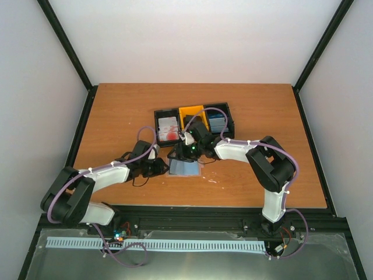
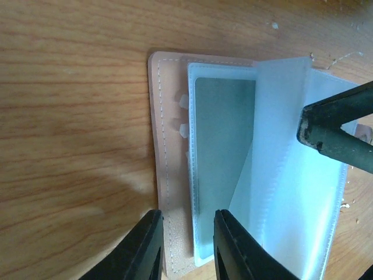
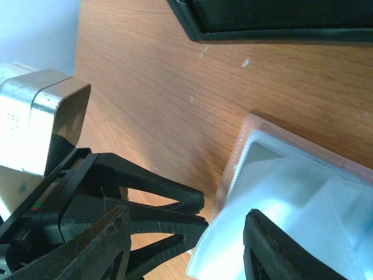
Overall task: Put the credit cards into the card holder
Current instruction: Turn over the card slot in the card holder.
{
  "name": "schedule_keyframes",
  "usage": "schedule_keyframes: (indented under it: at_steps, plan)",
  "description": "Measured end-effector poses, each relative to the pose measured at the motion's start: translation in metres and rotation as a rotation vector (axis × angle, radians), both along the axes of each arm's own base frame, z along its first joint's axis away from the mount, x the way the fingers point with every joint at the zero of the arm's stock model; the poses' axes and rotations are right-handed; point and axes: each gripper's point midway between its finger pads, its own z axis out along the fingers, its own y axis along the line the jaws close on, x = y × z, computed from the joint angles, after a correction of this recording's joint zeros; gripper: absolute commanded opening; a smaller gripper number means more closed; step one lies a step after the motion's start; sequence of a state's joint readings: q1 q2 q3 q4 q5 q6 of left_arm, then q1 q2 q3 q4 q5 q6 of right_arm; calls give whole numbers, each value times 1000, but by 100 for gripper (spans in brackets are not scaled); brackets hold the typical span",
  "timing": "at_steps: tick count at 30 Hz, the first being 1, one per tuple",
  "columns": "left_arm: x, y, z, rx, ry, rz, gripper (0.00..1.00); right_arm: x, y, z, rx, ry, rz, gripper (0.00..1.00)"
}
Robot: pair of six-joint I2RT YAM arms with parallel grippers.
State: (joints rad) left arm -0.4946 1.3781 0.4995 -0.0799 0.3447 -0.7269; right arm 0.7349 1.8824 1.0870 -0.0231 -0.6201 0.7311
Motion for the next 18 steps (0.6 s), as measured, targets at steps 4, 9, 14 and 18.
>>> schedule_keyframes:
  at_steps: [4,9,14,18]
  plan:
    - [2,4,5,13,-19,23,27,-2,5,5,47,2,11,55]
    - [4,15,15,29,-57,81,30,-3,3,3,45,7,8,55]
    - [3,19,23,18,-86,104,34,-2,-14,-17,-91,21,-38,53]
    - [3,14,32,-17,-108,86,40,0,-31,-28,-201,26,-86,50]
